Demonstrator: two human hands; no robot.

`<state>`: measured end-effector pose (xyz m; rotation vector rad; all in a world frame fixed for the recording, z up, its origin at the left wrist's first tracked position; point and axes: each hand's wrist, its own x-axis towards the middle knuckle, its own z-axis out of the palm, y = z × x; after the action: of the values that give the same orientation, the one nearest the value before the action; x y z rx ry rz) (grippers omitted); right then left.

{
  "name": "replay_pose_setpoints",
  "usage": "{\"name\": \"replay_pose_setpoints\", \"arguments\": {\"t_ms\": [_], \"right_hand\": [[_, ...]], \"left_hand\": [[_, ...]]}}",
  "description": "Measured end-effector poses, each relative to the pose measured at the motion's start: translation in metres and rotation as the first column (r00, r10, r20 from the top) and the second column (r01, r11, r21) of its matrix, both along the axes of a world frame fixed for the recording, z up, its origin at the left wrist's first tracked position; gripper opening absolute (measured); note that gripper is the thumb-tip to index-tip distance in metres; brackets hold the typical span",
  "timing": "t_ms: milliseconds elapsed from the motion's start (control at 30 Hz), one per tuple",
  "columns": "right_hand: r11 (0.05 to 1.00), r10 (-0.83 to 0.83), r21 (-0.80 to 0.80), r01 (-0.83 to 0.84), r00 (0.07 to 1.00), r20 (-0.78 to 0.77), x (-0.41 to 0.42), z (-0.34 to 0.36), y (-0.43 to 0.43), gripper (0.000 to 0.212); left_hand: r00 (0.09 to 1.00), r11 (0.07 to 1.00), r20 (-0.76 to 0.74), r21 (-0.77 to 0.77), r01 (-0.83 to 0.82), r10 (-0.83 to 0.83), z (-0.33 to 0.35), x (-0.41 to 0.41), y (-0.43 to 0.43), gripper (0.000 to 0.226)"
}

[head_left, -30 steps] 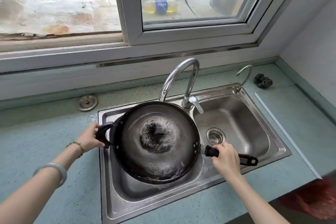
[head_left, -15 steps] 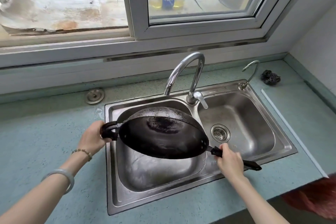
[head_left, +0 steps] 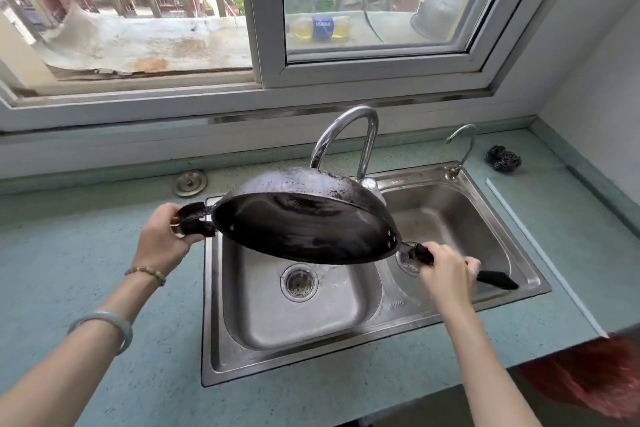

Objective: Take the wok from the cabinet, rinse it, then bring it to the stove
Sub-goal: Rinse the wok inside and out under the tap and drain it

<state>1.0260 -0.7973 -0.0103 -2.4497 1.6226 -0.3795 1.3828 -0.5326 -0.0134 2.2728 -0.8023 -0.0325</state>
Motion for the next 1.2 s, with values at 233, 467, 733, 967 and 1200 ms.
{"name": "replay_pose_setpoints", "arguments": {"t_ms": [233,467,733,967,1200], "right_hand": [[0.997,-0.072,-0.02,0.075,0.992,0.107,-0.01,0.038,0.001,0.034],[0.995,-0.09,-0.018,0.094,0.983,0.161,-0.015,0.079,-0.002,0.022],[0.992,-0.084,-0.066,0.107,0.953,0.29,-0.021,0.078,0.002,0.016],[0.98,0.029,-0.197,0.038,0.945,0.326,-0.027,0.083,0.003,0.021],[0.969,0.067,-0.244,0.033,0.917,0.392,-0.022,0.081,0.003,0.022]], "left_hand": [[0.997,0.981,-0.038,-0.179,-0.074,0.069,0.034,-0.015,0.001,0.049],[0.981,0.932,-0.163,-0.329,-0.151,0.102,0.066,-0.031,-0.008,0.047],[0.958,0.883,-0.218,-0.391,-0.26,0.186,0.087,-0.048,-0.008,0.046],[0.948,0.844,-0.179,-0.433,-0.317,0.265,0.097,-0.073,0.013,0.049],[0.929,0.815,-0.151,-0.447,-0.368,0.337,0.088,-0.082,0.021,0.046]]}}
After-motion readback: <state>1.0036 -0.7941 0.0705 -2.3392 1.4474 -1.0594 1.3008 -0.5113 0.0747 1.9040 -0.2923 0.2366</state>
